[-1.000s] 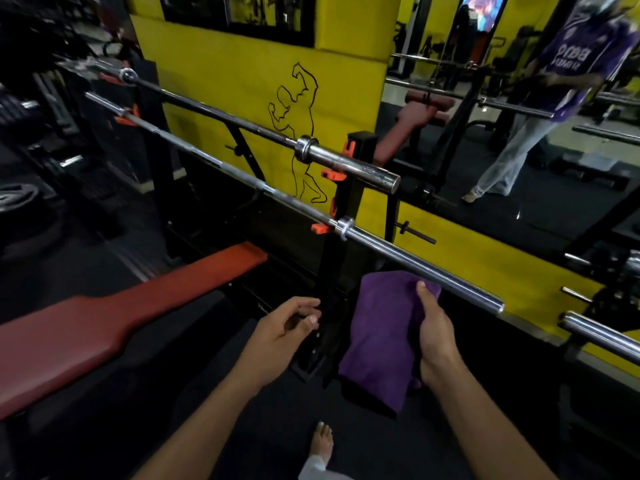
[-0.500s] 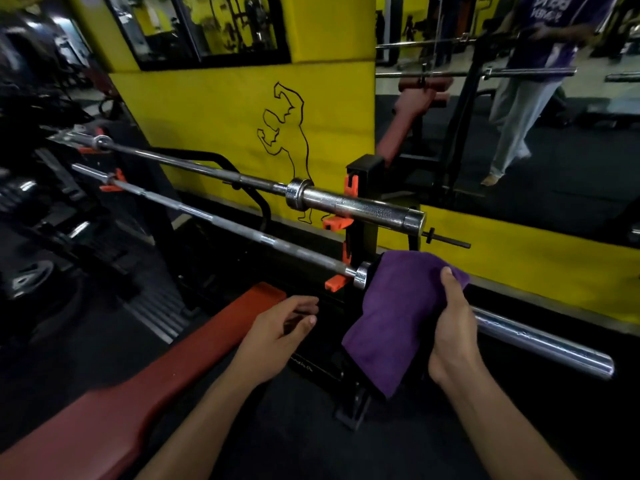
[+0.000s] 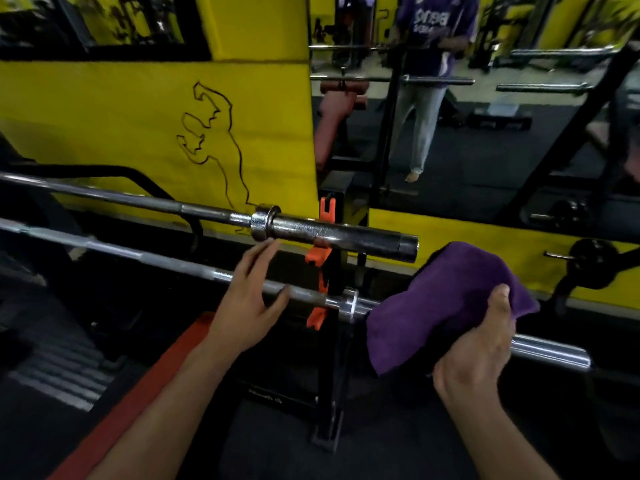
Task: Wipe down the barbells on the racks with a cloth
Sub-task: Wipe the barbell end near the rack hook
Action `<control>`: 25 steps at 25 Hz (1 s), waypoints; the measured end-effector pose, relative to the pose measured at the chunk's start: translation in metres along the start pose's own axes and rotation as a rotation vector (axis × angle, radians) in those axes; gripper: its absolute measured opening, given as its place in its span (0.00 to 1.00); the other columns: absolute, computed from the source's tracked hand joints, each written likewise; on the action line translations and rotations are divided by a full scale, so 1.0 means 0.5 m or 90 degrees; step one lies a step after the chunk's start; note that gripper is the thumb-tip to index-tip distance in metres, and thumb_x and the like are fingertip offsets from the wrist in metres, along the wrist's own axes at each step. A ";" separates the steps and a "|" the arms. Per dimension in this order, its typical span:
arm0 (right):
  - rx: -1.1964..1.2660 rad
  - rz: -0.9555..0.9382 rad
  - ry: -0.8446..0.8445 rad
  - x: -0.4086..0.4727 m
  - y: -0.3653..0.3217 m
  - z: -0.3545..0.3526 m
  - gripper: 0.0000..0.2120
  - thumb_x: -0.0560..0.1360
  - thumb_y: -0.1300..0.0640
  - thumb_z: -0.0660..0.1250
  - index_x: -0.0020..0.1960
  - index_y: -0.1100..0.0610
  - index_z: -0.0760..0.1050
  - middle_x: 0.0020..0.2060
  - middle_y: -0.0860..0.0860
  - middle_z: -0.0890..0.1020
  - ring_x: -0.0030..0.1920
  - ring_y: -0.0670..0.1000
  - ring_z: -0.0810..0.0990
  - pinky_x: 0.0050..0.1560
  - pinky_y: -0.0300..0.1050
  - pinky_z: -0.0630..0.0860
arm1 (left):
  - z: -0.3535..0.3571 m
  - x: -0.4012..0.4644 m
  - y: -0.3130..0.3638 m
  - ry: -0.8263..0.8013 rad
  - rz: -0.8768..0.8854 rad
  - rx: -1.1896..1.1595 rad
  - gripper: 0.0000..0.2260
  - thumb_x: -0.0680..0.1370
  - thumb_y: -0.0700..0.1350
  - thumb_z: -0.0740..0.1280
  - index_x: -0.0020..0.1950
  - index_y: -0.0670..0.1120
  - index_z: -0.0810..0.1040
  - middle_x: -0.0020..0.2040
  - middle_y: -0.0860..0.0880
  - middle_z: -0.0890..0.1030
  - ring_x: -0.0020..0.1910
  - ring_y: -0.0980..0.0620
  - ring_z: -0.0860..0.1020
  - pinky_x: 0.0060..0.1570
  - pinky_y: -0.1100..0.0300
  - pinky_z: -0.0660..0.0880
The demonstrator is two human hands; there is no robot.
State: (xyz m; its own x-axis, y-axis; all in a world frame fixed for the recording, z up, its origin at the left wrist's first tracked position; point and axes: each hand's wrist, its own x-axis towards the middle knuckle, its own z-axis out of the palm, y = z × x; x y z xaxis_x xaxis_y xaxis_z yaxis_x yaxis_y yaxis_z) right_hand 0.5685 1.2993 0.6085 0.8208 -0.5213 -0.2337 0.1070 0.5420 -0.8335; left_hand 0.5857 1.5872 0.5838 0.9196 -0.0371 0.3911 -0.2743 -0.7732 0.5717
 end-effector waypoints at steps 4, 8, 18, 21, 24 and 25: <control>-0.014 -0.067 0.021 -0.032 0.022 0.061 0.09 0.84 0.45 0.59 0.61 0.41 0.73 0.46 0.38 0.85 0.46 0.42 0.84 0.40 0.43 0.82 | -0.078 0.097 -0.080 -0.039 0.098 0.084 0.34 0.83 0.59 0.61 0.83 0.52 0.49 0.83 0.56 0.50 0.80 0.60 0.49 0.75 0.55 0.57; -0.096 -0.177 0.021 -0.052 0.054 0.115 0.07 0.83 0.48 0.62 0.57 0.39 0.76 0.47 0.36 0.84 0.50 0.42 0.82 0.52 0.45 0.79 | -0.108 0.183 -0.155 -0.082 0.182 0.148 0.35 0.82 0.64 0.52 0.83 0.50 0.46 0.83 0.55 0.46 0.79 0.65 0.40 0.78 0.50 0.54; -0.654 -0.509 0.004 0.030 0.106 0.142 0.19 0.80 0.42 0.60 0.50 0.58 0.77 0.47 0.51 0.78 0.51 0.46 0.76 0.53 0.48 0.69 | -0.098 0.288 -0.250 -0.199 0.341 0.208 0.50 0.71 0.57 0.77 0.83 0.55 0.48 0.82 0.60 0.51 0.72 0.50 0.71 0.63 0.57 0.71; -0.913 -0.719 -0.082 0.116 0.111 0.159 0.21 0.80 0.46 0.61 0.59 0.62 0.79 0.66 0.57 0.74 0.69 0.60 0.70 0.69 0.58 0.64 | -0.111 0.303 -0.267 -0.207 0.392 0.228 0.46 0.74 0.63 0.71 0.83 0.56 0.46 0.82 0.60 0.49 0.71 0.51 0.73 0.57 0.55 0.78; -0.943 -0.730 -0.059 0.146 0.096 0.190 0.21 0.80 0.43 0.58 0.55 0.60 0.79 0.56 0.57 0.81 0.61 0.60 0.78 0.61 0.55 0.71 | -0.113 0.314 -0.274 -0.180 0.482 0.238 0.37 0.80 0.68 0.57 0.83 0.51 0.51 0.83 0.55 0.52 0.75 0.51 0.67 0.58 0.57 0.76; -0.958 -0.720 -0.026 0.143 0.089 0.207 0.20 0.80 0.42 0.57 0.45 0.57 0.77 0.44 0.54 0.80 0.51 0.60 0.80 0.54 0.53 0.73 | -0.111 0.315 -0.274 -0.159 0.497 0.223 0.35 0.81 0.65 0.55 0.83 0.49 0.55 0.83 0.53 0.55 0.74 0.52 0.66 0.58 0.59 0.74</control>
State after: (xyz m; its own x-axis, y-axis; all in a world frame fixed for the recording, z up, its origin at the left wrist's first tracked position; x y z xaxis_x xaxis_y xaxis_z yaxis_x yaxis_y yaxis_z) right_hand 0.6899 1.3542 0.6066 0.7381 -0.1455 0.6589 0.0378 -0.9660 -0.2556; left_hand 0.7525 1.7227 0.6072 0.5522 -0.7398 0.3844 -0.7844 -0.6173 -0.0614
